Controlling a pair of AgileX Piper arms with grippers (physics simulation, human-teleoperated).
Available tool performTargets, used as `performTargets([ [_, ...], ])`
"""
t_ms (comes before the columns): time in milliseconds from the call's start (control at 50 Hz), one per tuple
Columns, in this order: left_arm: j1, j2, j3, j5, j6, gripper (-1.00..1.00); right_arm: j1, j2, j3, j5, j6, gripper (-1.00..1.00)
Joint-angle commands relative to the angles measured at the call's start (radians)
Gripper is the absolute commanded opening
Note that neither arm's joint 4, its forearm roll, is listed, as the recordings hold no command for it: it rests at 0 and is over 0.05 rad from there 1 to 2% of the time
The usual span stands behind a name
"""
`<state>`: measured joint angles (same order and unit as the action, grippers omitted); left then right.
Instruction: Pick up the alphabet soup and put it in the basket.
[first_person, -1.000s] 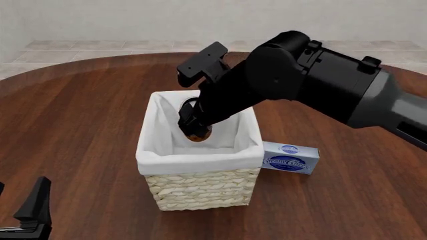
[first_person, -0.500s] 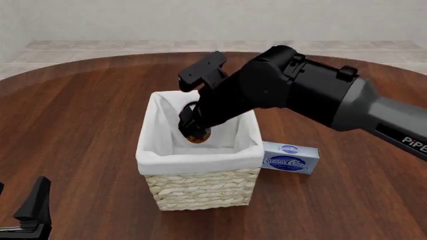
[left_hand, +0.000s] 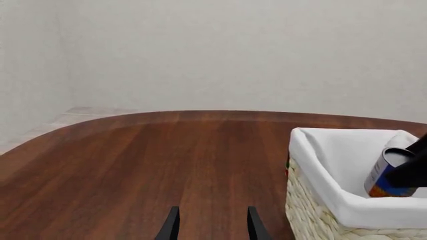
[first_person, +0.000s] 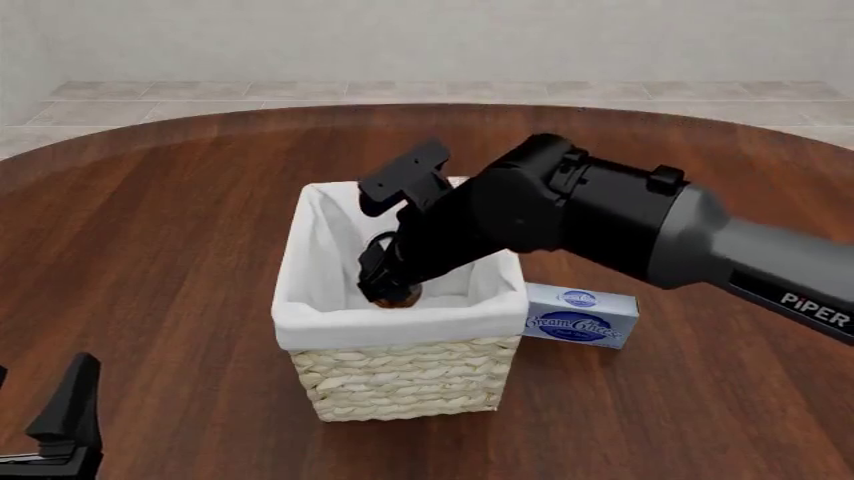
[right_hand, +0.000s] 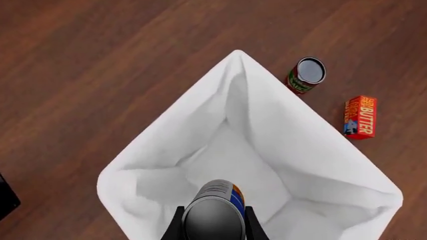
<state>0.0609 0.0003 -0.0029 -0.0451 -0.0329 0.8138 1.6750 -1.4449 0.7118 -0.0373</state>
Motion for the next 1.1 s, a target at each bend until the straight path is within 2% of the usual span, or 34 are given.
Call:
performTargets([
  [20,-0.001,0.0,0.0,0.0,0.003,1.0,-0.001,-0.007,0.029,-0.025,0.033,-1.0],
  [560,-0.004,0.0,0.0,-0.001,0.005,1.0,-0.037,-0.001,-0.003,-0.018,0.008,-1.0],
  [860,-0.002,0.0,0.0,0.0,0.004,1.0,-0.036,0.002,-0.003,-0.023,0.014,-1.0],
  [880,-0.002,0.0,0.0,0.0,0.004,1.0,-0.038,0.003,-0.005,-0.023,0.016,1.0],
  [1100,-0.003,0.0,0.0,0.001,0.004,1.0,-0.042,0.008,-0.006,-0.023,0.01,1.0],
])
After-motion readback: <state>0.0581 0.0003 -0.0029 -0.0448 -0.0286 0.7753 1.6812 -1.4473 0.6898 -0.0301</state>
